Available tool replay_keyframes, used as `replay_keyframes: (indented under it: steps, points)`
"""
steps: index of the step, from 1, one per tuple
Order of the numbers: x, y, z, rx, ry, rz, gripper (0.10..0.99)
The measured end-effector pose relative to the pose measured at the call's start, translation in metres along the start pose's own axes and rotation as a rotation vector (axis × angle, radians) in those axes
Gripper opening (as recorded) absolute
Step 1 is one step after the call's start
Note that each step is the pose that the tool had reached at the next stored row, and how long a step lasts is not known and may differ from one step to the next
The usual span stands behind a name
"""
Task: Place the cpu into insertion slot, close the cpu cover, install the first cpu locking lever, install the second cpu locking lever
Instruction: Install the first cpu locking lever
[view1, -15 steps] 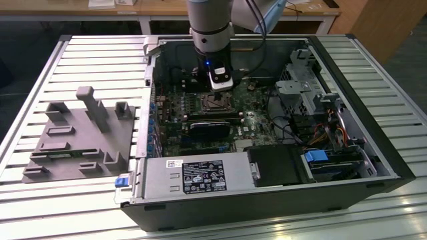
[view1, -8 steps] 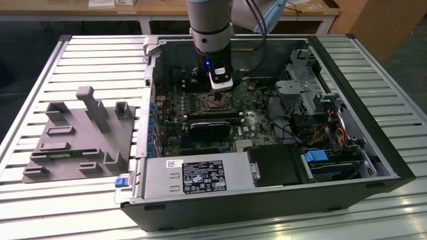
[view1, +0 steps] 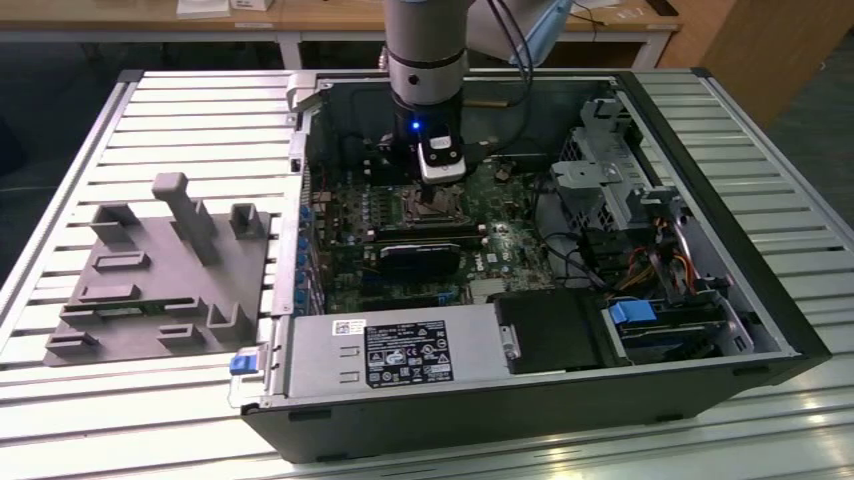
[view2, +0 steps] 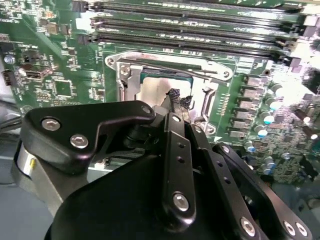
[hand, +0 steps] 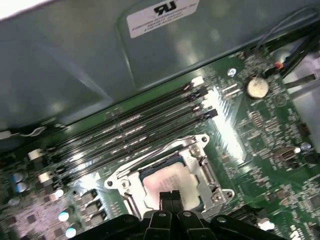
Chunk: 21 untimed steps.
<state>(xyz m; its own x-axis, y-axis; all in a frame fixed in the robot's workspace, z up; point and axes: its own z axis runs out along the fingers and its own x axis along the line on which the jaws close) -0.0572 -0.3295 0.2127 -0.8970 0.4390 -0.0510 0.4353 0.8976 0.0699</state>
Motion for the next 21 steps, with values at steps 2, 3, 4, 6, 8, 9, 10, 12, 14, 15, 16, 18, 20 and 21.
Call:
replay_keyframes:
  steps: [2,3,4,6,8,9,10,12,14,15,16,18,20,21]
  points:
    - [0.0,0.0,0.0,0.001,0.0018,0.0,0.106]
    - [0.0,0.0001,0.0,0.001,0.0027,0.0,0.106]
    - [0.0,0.0,0.0001,0.002,0.0037,0.0,0.106]
    - [0.0,0.0,0.0,0.002,0.0048,0.0,0.106]
    - [-0.0001,0.0002,-0.0014,0.002,0.0048,0.0,0.106]
    - [-0.0002,0.0003,-0.003,0.002,0.0049,0.0,0.106]
    - [-0.0003,0.0004,-0.0051,0.002,0.0049,0.0,0.106]
    - [-0.0006,0.0008,-0.0098,0.002,0.0049,0.0,0.106]
    - [-0.0008,0.0011,-0.0141,0.002,0.0049,0.0,0.106]
    - [-0.0009,0.0012,-0.0156,0.002,0.0049,0.0,0.106]
    - [-0.0009,0.0012,-0.0162,0.002,0.0049,0.0,0.106]
    - [-0.0018,0.0017,-0.0162,0.002,0.005,0.0,0.106]
    - [-0.0051,0.0033,-0.0161,0.002,0.0056,0.0,0.106]
    - [-0.007,0.0042,-0.0159,0.003,0.006,0.0,0.106]
